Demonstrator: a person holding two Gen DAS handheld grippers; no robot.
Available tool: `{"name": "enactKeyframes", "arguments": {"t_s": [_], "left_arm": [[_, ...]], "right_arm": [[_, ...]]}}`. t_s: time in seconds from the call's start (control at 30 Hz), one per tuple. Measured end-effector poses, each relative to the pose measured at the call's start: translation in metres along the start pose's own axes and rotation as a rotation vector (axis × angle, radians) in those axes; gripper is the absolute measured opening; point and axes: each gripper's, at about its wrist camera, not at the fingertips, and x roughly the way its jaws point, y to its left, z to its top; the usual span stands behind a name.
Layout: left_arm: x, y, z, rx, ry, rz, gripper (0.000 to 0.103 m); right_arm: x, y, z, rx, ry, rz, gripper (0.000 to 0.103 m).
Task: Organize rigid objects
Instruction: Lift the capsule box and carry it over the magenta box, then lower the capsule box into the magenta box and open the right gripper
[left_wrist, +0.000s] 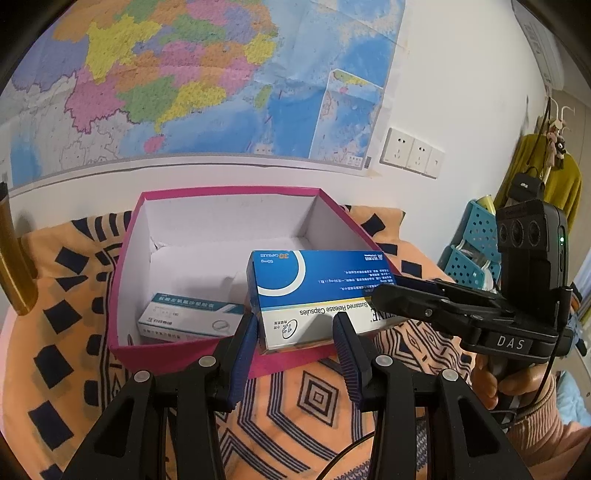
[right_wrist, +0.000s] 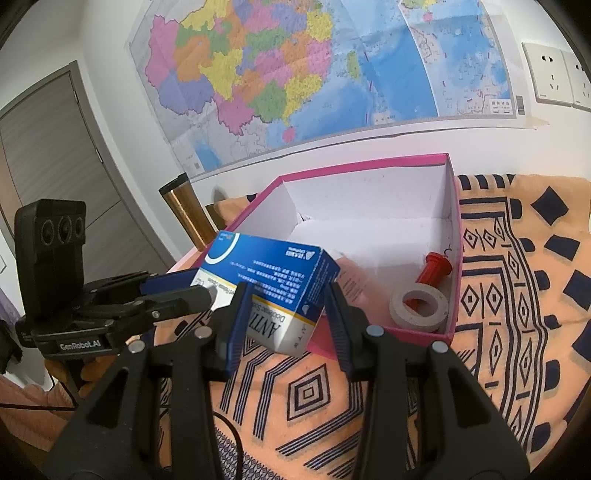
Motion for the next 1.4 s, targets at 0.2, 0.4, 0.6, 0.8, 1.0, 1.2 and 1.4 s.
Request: {"name": "enactKeyframes", "arguments": {"t_s": [0.2,0.4,0.6,0.8,1.0,1.2,1.4], "left_arm": [[0.002,0.000,0.003,0.007,-0.004,0.004,0.042],[0.006,0.003,0.007,-0.004,0.001,0.001,0.042],[0.010,0.004,0.012,-0.004,0.000,0.010,0.042],[0.012,0.005,0.016,-0.002,0.001,0.018,0.042],[0.016,0.007,0.018,-0.002,0.003,0.025,0.042],[0.018,0.009,0.021,-0.003,0.005,0.029,0.042],[0.023,0.013,0.022,-0.009,0.008,0.035,0.042]], "right_arm": [[0.000,-0.001,0.001,0.004,-0.005,-0.002,0.044],[0.000,-0.003,0.004,0.005,-0.008,-0.004,0.044],[0.001,-0.006,0.011,0.006,-0.009,-0.003,0.044],[0.004,-0.008,0.015,0.008,-0.005,0.002,0.044],[0.008,-0.010,0.018,0.010,-0.006,0.002,0.044],[0.011,-0.012,0.020,0.014,-0.004,0.003,0.044],[0.017,-0.015,0.021,0.020,0.002,0.003,0.044]]}}
